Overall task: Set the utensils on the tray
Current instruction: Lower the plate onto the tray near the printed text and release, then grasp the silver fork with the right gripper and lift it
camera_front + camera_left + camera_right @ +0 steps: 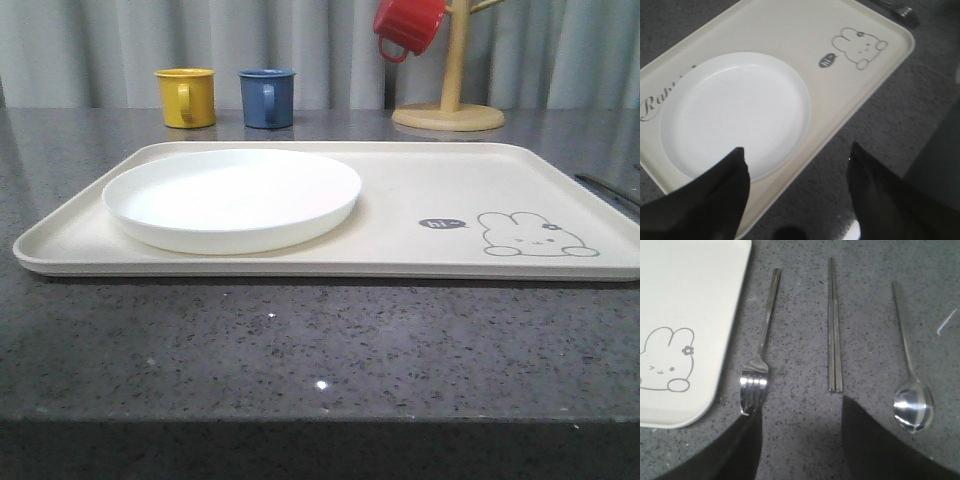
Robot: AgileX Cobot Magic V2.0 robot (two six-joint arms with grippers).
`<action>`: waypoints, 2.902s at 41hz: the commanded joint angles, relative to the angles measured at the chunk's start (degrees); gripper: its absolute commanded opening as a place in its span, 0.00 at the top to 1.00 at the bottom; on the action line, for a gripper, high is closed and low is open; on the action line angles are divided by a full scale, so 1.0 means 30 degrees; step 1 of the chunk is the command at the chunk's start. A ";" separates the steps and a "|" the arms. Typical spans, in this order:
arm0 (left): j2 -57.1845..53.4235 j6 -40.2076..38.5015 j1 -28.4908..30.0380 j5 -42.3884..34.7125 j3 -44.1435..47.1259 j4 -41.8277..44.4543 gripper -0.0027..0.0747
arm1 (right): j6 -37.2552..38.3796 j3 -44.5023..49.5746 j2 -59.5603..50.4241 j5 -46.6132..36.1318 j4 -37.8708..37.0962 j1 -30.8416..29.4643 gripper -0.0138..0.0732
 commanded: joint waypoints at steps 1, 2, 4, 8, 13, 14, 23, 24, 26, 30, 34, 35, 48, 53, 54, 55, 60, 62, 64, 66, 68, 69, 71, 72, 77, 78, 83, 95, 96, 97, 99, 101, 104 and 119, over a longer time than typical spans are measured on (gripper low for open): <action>-0.2351 -0.0444 -0.0678 -0.1460 0.0966 0.0332 0.47 | -0.0033 -0.0675 0.0128 -0.1099 -0.0180 -0.0054 0.39; -0.2620 -0.0566 -0.0678 -0.1602 0.1266 0.0385 0.47 | -0.0033 -0.0675 0.0128 -0.1099 -0.0180 -0.0054 0.39; -0.3586 -0.1031 -0.0607 -0.1841 0.1878 0.0615 0.48 | -0.0033 -0.0675 0.0128 -0.1099 -0.0180 -0.0054 0.39; -0.4962 -0.1855 -0.0432 -0.2029 0.2779 0.1565 0.49 | -0.0033 -0.0675 0.0128 -0.1099 -0.0180 -0.0054 0.39; -0.6470 -0.2315 -0.0184 -0.2123 0.3483 0.2040 0.49 | -0.0033 -0.0675 0.0128 -0.1100 -0.0147 -0.0054 0.39; -0.6589 -0.2315 -0.0184 -0.2165 0.3588 0.2040 0.49 | -0.0033 -0.0675 0.0128 -0.1100 -0.0081 -0.0054 0.39; -0.7134 -0.2315 -0.0184 -0.2165 0.3737 0.2040 0.49 | -0.0033 -0.0792 0.0128 -0.0884 0.0292 -0.0031 0.39; -0.7134 -0.2315 -0.0184 -0.2165 0.3737 0.2040 0.49 | -0.0033 -0.0899 0.0128 -0.0687 0.0294 -0.0007 0.39; -0.7134 -0.2315 -0.0184 -0.2165 0.3737 0.2040 0.49 | -0.0033 -0.1316 0.0165 0.0109 0.0294 0.0043 0.39; -0.7134 -0.2315 -0.0184 -0.2165 0.3737 0.2040 0.49 | -0.0089 -0.2540 0.1038 0.2113 0.0311 0.0040 0.39; -0.7134 -0.2315 -0.0184 -0.2165 0.3737 0.2040 0.49 | -0.0107 -0.4140 0.2251 0.4215 0.0388 0.0273 0.39; -0.7134 -0.2315 -0.0184 -0.2165 0.3737 0.2040 0.49 | -0.0107 -0.4465 0.2747 0.4591 0.0408 0.0364 0.39; -0.7134 -0.2315 -0.0184 -0.2165 0.3737 0.2040 0.49 | -0.0179 -0.8228 0.8871 0.7279 0.0498 0.2224 0.39; -0.7134 -0.2315 -0.0184 -0.2165 0.3737 0.2040 0.49 | -0.0162 -0.9497 1.1350 0.7508 0.0095 0.2204 0.39; -0.7134 -0.2315 -0.0184 -0.2165 0.3737 0.2040 0.49 | -0.0162 -0.9811 1.1762 0.7561 0.0073 0.2204 0.39; -0.7134 -0.2315 -0.0184 -0.2165 0.3737 0.2040 0.49 | -0.0144 -1.0056 1.2160 0.7581 0.0058 0.2204 0.39; -0.7134 -0.2315 -0.0184 -0.2165 0.3737 0.2040 0.49 | 0.0261 -1.1391 1.4174 0.7696 -0.0023 0.2183 0.39; -0.7134 -0.2315 -0.0184 -0.2165 0.3737 0.2040 0.49 | 0.0578 -1.1894 1.4872 0.7744 -0.0046 0.2062 0.39; -0.7134 -0.2315 -0.0184 -0.2165 0.3737 0.2040 0.49 | 0.0806 -1.2375 1.5517 0.7857 -0.0046 0.2025 0.39; -0.7134 -0.2315 -0.0184 -0.2165 0.3737 0.2040 0.49 | 0.0944 -1.2706 1.6083 0.7911 -0.0046 0.2025 0.39; -0.7134 -0.2315 -0.0184 -0.2165 0.3737 0.2040 0.49 | 0.0992 -1.3049 1.6515 0.7911 -0.0046 0.2025 0.39; -0.7134 -0.2315 -0.0184 -0.2165 0.3737 0.2040 0.49 | 0.1036 -1.3198 1.6765 0.7911 -0.0046 0.2025 0.39; -0.7134 -0.2315 -0.0184 -0.2165 0.3737 0.2040 0.49 | 0.1057 -1.3496 1.7154 0.7953 -0.0070 0.2025 0.39; -0.7134 -0.2315 -0.0184 -0.2165 0.3737 0.2040 0.49 | 0.1057 -1.3621 1.7379 0.8026 -0.0070 0.2025 0.39; -0.7134 -0.2315 -0.0184 -0.2165 0.3737 0.2040 0.49 | 0.1074 -1.4072 1.8063 0.8196 -0.0053 0.2025 0.39; -0.7134 -0.2315 -0.0184 -0.2165 0.3737 0.2040 0.49 | 0.1074 -1.4100 1.8186 0.8216 -0.0053 0.2025 0.39; -0.7134 -0.2315 -0.0184 -0.2165 0.3737 0.2040 0.49 | 0.1074 -1.4095 1.8588 0.8293 -0.0103 0.2025 0.41; -0.7134 -0.2315 -0.0184 -0.2165 0.3737 0.2040 0.49 | 0.1074 -1.4095 1.8973 0.8618 -0.0141 0.2025 0.57; -0.7134 -0.2315 -0.0184 -0.2165 0.3737 0.2040 0.49 | 0.1074 -1.4095 1.8973 0.8666 -0.0141 0.2025 0.57; -0.7134 -0.2315 -0.0184 -0.2165 0.3737 0.2040 0.49 | 0.1074 -1.4095 1.8973 0.8694 -0.0141 0.2025 0.58; -0.7134 -0.2315 -0.0184 -0.2165 0.3737 0.2040 0.49 | 0.1074 -1.4095 1.8973 0.8825 -0.0141 0.2025 0.61; -0.7134 -0.2315 -0.0184 -0.2165 0.3737 0.2040 0.49 | 0.1074 -1.4095 1.8973 0.8968 -0.0141 0.2025 0.65; -0.7134 -0.2315 -0.0184 -0.2165 0.3737 0.2040 0.49 | 0.1074 -1.4095 1.8973 0.9089 -0.0128 0.2025 0.72; -0.7134 -0.2315 -0.0184 -0.2165 0.3737 0.2040 0.49 | 0.1074 -1.4105 1.8318 0.9404 -0.0164 0.2025 0.87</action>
